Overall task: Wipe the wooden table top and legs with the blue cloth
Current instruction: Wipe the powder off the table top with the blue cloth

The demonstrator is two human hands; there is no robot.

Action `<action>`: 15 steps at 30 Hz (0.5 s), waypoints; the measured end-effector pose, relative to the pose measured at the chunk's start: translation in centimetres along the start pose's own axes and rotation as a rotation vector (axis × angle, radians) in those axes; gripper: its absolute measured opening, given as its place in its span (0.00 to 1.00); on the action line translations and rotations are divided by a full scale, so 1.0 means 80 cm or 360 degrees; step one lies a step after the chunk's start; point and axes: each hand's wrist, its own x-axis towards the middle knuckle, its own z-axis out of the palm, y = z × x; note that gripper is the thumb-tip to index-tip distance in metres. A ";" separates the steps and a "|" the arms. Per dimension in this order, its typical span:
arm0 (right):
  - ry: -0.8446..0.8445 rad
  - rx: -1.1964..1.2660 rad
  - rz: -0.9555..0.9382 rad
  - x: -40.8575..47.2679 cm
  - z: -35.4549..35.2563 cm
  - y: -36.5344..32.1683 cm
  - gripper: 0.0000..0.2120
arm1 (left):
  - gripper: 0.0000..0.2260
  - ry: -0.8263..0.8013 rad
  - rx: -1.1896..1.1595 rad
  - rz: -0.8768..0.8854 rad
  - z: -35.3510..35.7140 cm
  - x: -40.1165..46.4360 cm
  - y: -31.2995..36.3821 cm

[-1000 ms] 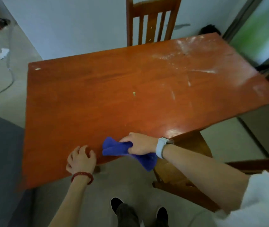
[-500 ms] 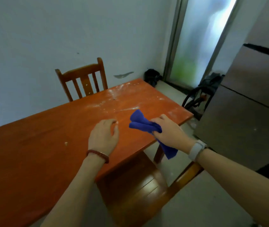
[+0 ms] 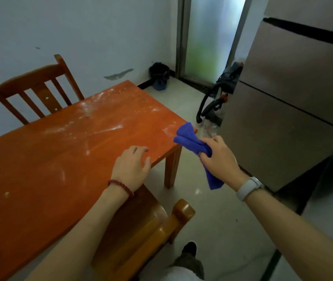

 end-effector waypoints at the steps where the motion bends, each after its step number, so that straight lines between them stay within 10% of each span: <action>1: -0.0032 -0.0006 0.0016 0.012 0.004 0.013 0.18 | 0.15 -0.0033 -0.0012 -0.0025 0.012 0.014 0.003; 15: -0.0554 -0.0244 -0.0178 0.232 0.073 0.111 0.19 | 0.24 -0.0428 -0.0053 -0.0867 0.167 0.151 -0.021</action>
